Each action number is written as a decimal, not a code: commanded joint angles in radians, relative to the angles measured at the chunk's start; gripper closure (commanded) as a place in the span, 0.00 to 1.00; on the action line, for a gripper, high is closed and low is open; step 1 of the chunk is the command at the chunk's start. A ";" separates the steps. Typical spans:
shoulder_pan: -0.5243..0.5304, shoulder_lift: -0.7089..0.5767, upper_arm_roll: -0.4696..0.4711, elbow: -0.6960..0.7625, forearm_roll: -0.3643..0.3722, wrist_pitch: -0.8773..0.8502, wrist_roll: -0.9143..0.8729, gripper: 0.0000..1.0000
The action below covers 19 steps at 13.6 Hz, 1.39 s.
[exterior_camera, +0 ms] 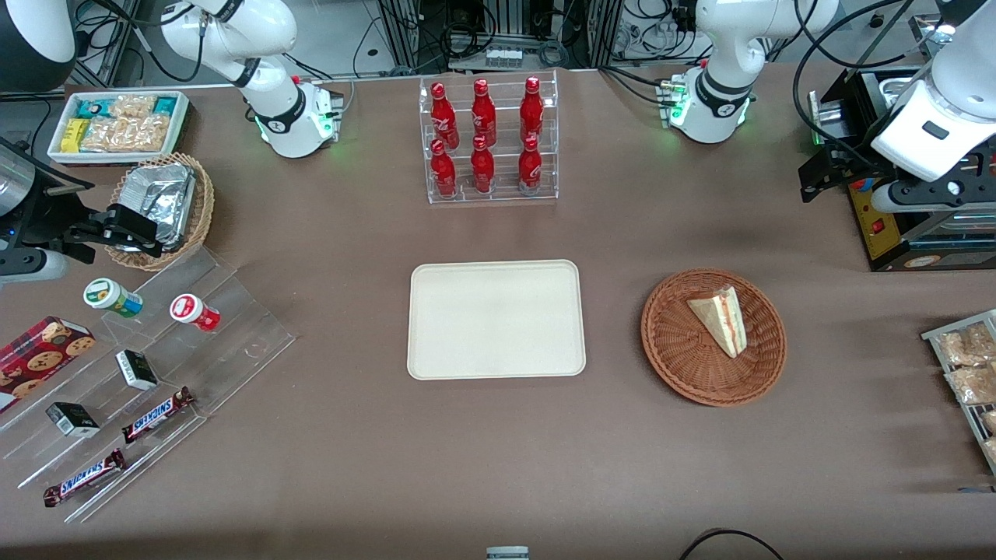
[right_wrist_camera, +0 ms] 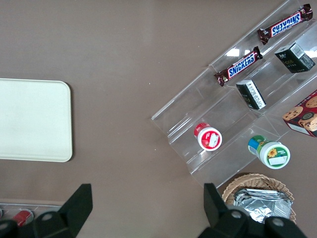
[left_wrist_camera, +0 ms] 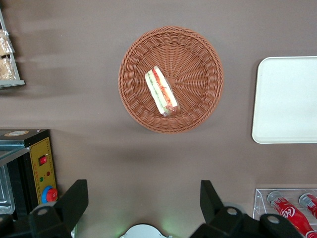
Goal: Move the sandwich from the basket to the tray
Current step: 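Move the left gripper over the sandwich in the wicker basket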
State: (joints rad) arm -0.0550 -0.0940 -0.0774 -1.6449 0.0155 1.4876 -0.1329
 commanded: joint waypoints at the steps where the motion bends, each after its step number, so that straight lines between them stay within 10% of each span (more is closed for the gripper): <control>1: 0.000 -0.001 0.004 0.010 -0.012 -0.010 0.001 0.00; 19: -0.011 0.069 -0.051 -0.447 -0.005 0.534 -0.485 0.00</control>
State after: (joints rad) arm -0.0647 -0.0508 -0.1290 -2.0910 0.0100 2.0050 -0.6007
